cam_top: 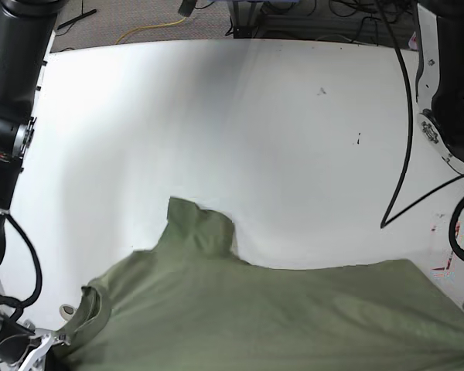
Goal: Fold the T-shirt properly
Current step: 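Swing the lifted shirt down and lay it lengthwise on the table, then move the left gripper to the shirt's free end and grasp it, then lift the shirt with both grippers and lay it flat, stretched between them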
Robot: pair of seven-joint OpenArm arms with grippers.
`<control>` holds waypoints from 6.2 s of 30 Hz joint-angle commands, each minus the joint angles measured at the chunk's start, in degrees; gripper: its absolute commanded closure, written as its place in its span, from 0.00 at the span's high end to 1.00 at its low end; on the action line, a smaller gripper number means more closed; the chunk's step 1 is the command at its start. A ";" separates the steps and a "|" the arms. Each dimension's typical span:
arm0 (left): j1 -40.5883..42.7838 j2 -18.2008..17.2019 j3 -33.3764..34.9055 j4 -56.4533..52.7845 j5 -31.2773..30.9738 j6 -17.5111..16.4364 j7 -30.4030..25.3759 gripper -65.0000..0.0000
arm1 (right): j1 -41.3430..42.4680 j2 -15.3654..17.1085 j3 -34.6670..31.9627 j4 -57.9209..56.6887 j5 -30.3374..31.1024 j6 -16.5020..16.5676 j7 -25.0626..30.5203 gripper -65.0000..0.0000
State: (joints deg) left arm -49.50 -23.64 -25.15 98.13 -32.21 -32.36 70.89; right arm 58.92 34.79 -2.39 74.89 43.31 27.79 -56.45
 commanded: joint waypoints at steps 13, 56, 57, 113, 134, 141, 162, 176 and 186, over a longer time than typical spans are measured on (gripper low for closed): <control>2.86 -4.19 0.75 1.96 -0.72 -0.56 -1.84 0.06 | -0.59 2.80 2.79 5.06 3.06 5.75 -3.91 0.00; 28.53 14.98 8.57 -16.59 22.23 -1.18 -21.27 0.60 | -49.29 -9.60 22.66 18.60 5.97 5.84 -4.52 0.00; 27.74 14.98 8.84 -18.52 22.23 -1.09 -22.15 0.60 | -49.29 -9.69 22.66 18.60 5.97 5.84 -4.52 0.00; 53.14 11.37 0.66 2.05 21.96 -7.64 -13.53 0.52 | -49.03 -10.21 22.66 16.67 5.97 5.84 -4.35 0.00; 30.64 8.65 -4.61 -30.21 22.05 -7.64 -15.11 0.58 | -49.03 -11.71 22.57 16.67 5.97 5.84 -4.35 0.00; 26.51 8.65 -4.61 -40.50 22.05 -7.64 -15.55 0.58 | -49.03 -11.71 22.83 16.67 5.97 5.84 -4.35 0.00; 26.59 13.48 -4.70 -45.07 13.88 -7.64 -9.57 0.58 | -49.03 -11.53 22.92 16.67 5.97 5.84 -4.35 0.00; 27.03 13.48 -5.05 -42.35 13.70 -7.64 -9.93 0.03 | -49.11 -11.80 22.92 16.67 5.97 5.75 -4.35 0.00; 28.18 13.84 -4.88 -24.06 13.79 -7.64 -7.46 0.03 | -48.41 -11.71 24.50 13.15 5.88 5.31 -4.26 0.00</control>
State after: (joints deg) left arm -19.90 -9.17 -30.22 71.42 -17.56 -39.92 62.72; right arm 8.95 22.04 20.51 88.71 48.27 33.08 -61.91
